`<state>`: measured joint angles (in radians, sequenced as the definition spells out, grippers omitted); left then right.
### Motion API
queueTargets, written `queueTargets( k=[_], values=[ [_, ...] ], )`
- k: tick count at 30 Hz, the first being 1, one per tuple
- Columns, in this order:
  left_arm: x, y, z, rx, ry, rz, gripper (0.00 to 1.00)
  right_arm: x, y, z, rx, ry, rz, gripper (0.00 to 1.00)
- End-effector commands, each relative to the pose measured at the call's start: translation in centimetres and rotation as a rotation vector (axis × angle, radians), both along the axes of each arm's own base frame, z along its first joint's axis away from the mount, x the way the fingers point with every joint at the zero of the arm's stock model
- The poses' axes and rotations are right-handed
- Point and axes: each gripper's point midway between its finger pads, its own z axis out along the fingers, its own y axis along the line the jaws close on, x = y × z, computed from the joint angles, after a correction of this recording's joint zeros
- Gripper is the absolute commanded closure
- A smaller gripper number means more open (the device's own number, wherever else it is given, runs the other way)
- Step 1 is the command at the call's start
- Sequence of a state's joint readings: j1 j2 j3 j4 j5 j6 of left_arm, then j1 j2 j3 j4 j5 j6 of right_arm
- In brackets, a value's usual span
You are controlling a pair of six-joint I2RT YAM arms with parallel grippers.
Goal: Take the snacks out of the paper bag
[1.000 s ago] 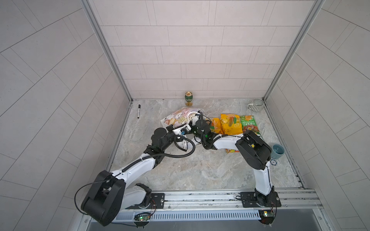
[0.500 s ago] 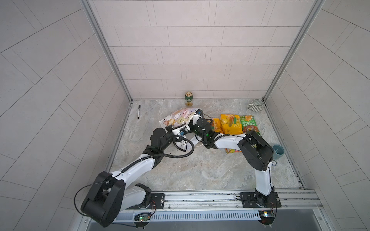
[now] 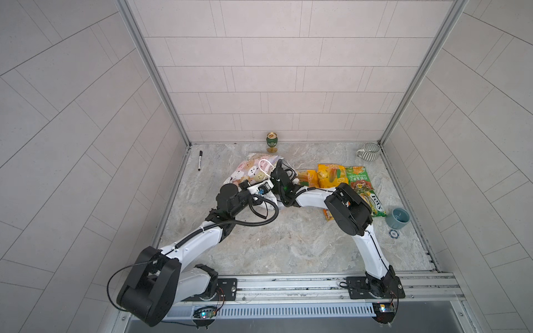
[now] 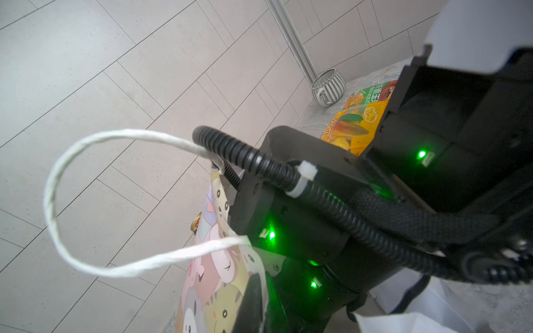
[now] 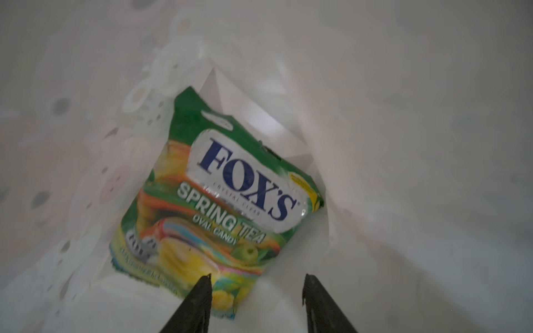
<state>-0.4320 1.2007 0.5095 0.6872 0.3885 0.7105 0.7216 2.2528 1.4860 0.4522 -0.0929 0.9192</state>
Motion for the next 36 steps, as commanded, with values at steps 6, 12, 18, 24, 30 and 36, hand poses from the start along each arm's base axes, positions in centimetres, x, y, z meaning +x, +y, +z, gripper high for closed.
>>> queueTargets(
  k=[6, 12, 18, 24, 30, 36],
  values=[
    [-1.7, -2.0, 1.2, -0.034, -0.024, -0.127, 1.0, -0.2, 0.9, 0.6, 0.109, 0.037, -0.009, 0.47],
    [-2.2, -2.6, 2.0, -0.067, -0.026, -0.17, 1.0, -0.7, 0.9, -2.1, 0.072, 0.108, -0.024, 0.44],
    [-2.9, -3.6, 2.4, -0.075, -0.024, -0.218, 1.0, -0.3, 2.7, -4.5, 0.145, 0.192, -0.009, 0.36],
    [-3.3, -4.4, 2.4, -0.078, -0.015, -0.252, 1.0, 0.5, 3.7, -4.2, 0.211, 0.196, -0.02, 0.33],
    [-3.5, -4.7, 2.7, -0.084, -0.02, -0.26, 0.7, 0.9, 3.6, -4.3, 0.26, 0.207, -0.042, 0.49],
    [-4.3, -3.6, 5.1, -0.132, -0.036, -0.231, 0.08, 1.3, 1.2, -4.8, 0.279, 0.204, -0.096, 0.56]
  ],
)
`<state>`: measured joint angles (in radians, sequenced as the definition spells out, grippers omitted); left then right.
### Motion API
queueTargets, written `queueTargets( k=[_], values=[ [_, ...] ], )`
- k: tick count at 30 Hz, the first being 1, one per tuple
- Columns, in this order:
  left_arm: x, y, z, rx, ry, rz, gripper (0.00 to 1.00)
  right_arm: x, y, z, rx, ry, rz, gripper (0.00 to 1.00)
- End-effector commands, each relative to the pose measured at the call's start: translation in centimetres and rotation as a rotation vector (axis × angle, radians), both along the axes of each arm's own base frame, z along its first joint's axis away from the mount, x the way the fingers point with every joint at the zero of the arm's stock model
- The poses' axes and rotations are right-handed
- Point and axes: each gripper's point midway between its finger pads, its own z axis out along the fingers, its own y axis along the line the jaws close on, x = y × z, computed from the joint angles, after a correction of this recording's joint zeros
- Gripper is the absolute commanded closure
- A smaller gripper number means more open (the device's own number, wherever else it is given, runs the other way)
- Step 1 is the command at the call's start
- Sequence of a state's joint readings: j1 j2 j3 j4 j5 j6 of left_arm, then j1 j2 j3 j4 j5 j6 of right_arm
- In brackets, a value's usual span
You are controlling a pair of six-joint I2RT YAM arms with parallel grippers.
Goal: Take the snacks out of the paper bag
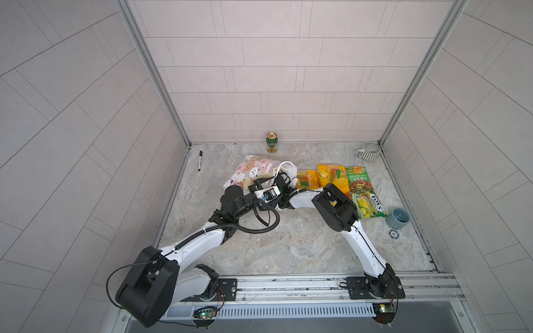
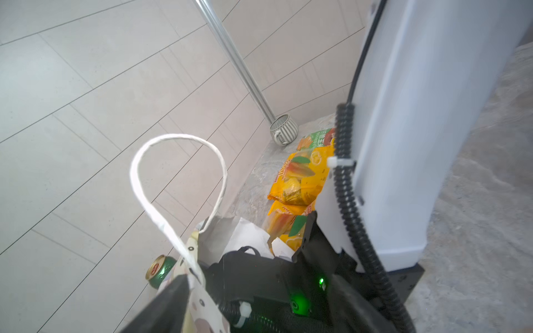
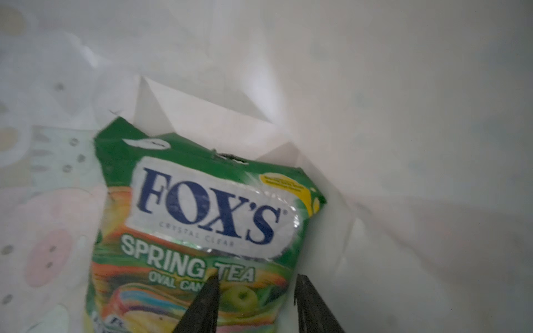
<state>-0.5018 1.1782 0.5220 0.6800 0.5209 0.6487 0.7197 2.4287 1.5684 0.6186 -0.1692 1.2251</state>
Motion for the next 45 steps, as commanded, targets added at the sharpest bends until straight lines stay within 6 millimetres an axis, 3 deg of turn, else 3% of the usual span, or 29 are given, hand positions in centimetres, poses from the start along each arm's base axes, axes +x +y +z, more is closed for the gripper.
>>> queueTargets(
  k=[1, 4, 6, 8, 10, 13, 16, 19, 22, 28, 35, 40, 43, 45],
  values=[
    [-1.1, 0.4, 4.8, -0.103, -0.058, -0.029, 0.06, -0.1, -1.6, -1.5, 0.0, 0.06, -0.048, 0.57],
    [-1.0, 2.0, 8.4, -0.219, -0.038, 0.003, 0.04, -0.2, -1.8, -1.7, 0.006, 0.058, -0.048, 0.57],
    [-0.1, 4.0, 11.4, -0.347, -0.007, 0.074, 0.02, -0.2, -1.6, -1.6, 0.004, 0.05, -0.039, 0.56],
    [2.6, 6.8, 13.8, -0.469, 0.06, 0.218, 0.0, -0.3, -1.6, -1.4, -0.004, 0.041, -0.035, 0.55],
    [6.2, 10.8, 14.5, -0.61, 0.167, 0.445, 0.0, -0.3, -1.6, -1.1, -0.008, 0.034, -0.028, 0.51],
    [10.7, 17.9, 11.3, -0.805, 0.335, 0.789, 0.0, -0.3, -1.6, -0.5, 0.001, 0.024, -0.026, 0.5],
    [13.1, 23.6, 5.0, -0.977, 0.569, 1.009, 0.0, -0.3, -1.4, 0.1, 0.008, 0.013, -0.014, 0.48],
    [14.0, 25.7, 0.1, -1.018, 0.727, 1.103, 0.0, -0.4, -1.2, 0.6, 0.015, 0.006, -0.005, 0.48],
    [14.0, 25.3, -3.0, -0.994, 0.859, 1.087, 0.0, -0.4, -0.9, 1.1, 0.018, -0.007, 0.014, 0.47],
    [13.1, 25.0, -6.9, -0.9, 0.855, 1.08, 0.02, -0.9, -0.3, 1.7, 0.042, -0.02, 0.056, 0.46],
    [13.1, 21.6, -10.9, -0.839, 1.033, 0.955, 0.17, -1.0, -0.4, 2.5, 0.055, -0.04, 0.065, 0.45],
    [13.0, 19.3, -12.5, -0.804, 1.091, 0.866, 0.3, -1.2, -0.3, 2.2, 0.049, -0.035, 0.073, 0.45],
    [13.0, 19.1, -13.0, -0.786, 1.093, 0.862, 0.45, -1.2, -0.2, 2.1, 0.037, -0.036, 0.083, 0.45],
    [13.0, 19.6, -12.7, -0.778, 1.067, 0.88, 0.63, -1.3, -0.3, 2.4, 0.037, -0.043, 0.085, 0.45]
  ],
)
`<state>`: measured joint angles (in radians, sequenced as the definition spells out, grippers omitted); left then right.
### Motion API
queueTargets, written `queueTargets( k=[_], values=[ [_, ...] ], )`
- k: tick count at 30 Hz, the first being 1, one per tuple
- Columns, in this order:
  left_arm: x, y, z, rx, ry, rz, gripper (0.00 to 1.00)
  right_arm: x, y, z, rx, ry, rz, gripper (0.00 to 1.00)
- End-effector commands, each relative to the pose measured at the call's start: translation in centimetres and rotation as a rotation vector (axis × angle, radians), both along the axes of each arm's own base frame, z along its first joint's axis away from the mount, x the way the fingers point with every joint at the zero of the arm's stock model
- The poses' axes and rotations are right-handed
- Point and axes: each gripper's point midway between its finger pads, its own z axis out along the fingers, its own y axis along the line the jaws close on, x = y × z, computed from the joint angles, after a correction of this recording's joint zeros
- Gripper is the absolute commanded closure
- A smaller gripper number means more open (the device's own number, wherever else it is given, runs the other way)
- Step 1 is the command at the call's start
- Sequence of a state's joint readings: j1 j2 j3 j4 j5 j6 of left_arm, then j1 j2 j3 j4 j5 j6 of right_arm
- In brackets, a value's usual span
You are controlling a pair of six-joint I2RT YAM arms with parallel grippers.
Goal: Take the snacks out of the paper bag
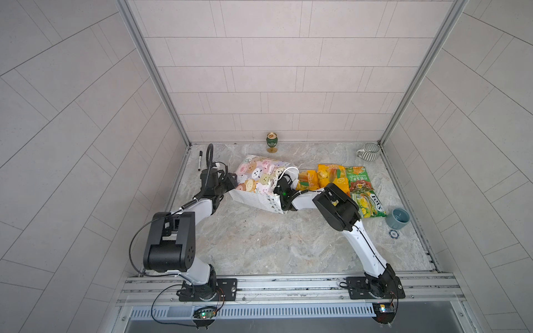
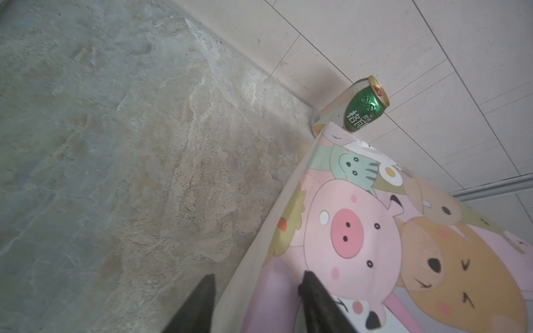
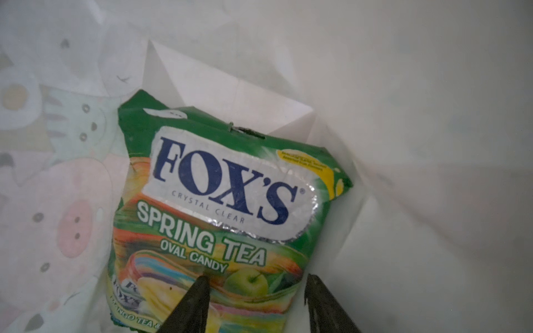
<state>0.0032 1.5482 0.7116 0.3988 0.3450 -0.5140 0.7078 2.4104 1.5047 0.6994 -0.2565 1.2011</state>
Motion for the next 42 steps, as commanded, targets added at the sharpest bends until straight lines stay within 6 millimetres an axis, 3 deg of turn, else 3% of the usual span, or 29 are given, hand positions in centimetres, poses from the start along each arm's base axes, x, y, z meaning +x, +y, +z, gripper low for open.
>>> queueTargets(
  k=[1, 5, 7, 10, 14, 18, 21, 28, 36, 42],
  values=[
    [-0.4, -0.5, 0.1, 0.029, -0.017, -0.037, 0.67, -0.2, -0.3, 2.3, 0.006, -0.024, 0.006, 0.45],
    [-0.3, 0.0, 1.6, 0.058, -0.049, -0.017, 0.85, -0.6, -0.7, 3.3, -0.008, -0.043, 0.009, 0.45],
    [-0.1, 0.1, 2.2, 0.048, -0.066, -0.02, 1.0, -0.8, -0.9, 3.7, -0.007, -0.054, 0.012, 0.45],
    [-0.1, 0.5, 3.3, 0.059, -0.093, 0.001, 1.0, -1.1, -1.1, 4.7, -0.023, -0.067, 0.026, 0.45],
    [0.3, 1.2, 7.0, 0.066, -0.152, 0.021, 1.0, -1.7, -2.0, 6.2, -0.045, -0.091, 0.021, 0.45],
    [0.3, 1.0, 10.9, 0.097, -0.225, -0.004, 1.0, -3.0, -4.0, 6.6, -0.085, -0.091, -0.012, 0.45],
    [0.5, 0.2, 12.5, 0.115, -0.26, -0.063, 1.0, -3.8, -5.6, 6.5, -0.126, -0.097, -0.033, 0.45],
    [1.2, -1.2, 14.4, 0.166, -0.3, -0.206, 1.0, -4.3, -7.3, 5.5, -0.201, -0.097, -0.032, 0.46],
    [0.0, 0.1, 17.3, 0.289, -0.36, -0.199, 1.0, -5.1, -8.9, 5.2, -0.27, -0.115, -0.034, 0.46],
    [0.0, -2.3, 17.4, 0.285, -0.428, -0.396, 1.0, -4.2, -9.6, 5.5, -0.217, -0.123, -0.045, 0.5]
  ],
)
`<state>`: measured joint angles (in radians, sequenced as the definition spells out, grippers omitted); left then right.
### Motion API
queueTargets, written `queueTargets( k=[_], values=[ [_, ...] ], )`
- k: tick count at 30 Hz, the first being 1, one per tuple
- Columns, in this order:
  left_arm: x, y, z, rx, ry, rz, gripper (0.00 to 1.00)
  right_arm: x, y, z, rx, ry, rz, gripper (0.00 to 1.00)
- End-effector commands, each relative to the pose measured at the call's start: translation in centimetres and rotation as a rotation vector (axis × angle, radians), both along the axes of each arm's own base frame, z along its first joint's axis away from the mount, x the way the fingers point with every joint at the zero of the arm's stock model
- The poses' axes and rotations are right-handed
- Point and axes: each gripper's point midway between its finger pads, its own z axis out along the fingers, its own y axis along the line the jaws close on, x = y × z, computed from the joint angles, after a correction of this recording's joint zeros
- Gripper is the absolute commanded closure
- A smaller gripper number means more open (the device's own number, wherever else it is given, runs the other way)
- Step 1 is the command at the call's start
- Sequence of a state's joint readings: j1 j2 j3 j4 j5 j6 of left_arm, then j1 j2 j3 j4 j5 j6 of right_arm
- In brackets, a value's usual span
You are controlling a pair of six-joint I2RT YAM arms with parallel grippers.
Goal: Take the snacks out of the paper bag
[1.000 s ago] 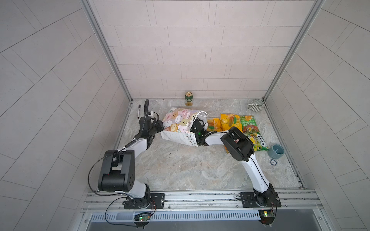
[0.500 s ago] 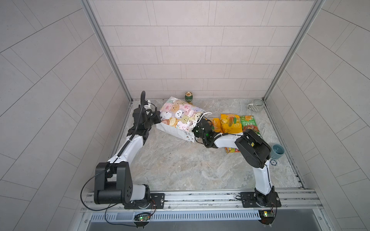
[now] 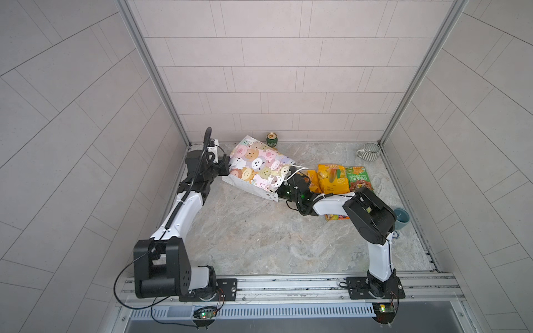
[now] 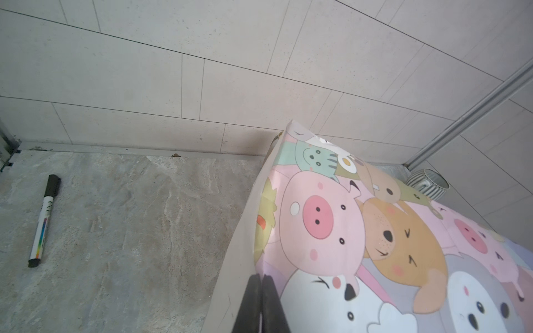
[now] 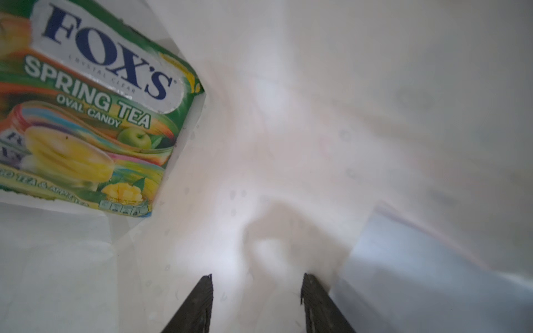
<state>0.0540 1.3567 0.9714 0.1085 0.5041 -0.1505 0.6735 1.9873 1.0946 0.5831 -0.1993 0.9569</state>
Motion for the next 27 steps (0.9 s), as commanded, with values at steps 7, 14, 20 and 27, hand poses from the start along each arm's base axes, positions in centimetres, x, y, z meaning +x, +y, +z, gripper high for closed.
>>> queueTargets(
  k=[7, 14, 20, 27],
  values=[
    [-0.7, -2.5, 1.5, 0.167, -0.113, -0.274, 1.0, 1.2, -1.3, 0.7, -0.004, -0.037, -0.028, 0.53],
    [-1.0, 0.3, -2.3, 0.399, 0.009, -0.224, 1.0, 1.3, -1.1, -0.1, -0.032, -0.03, -0.015, 0.54],
    [-1.1, -0.6, -1.4, 0.368, -0.063, -0.261, 1.0, 1.5, -0.5, -0.1, -0.02, -0.03, 0.002, 0.53],
    [0.0, -0.4, -4.5, 0.345, -0.007, -0.272, 1.0, 1.1, -0.8, -1.4, -0.013, 0.011, 0.004, 0.53]
  ],
)
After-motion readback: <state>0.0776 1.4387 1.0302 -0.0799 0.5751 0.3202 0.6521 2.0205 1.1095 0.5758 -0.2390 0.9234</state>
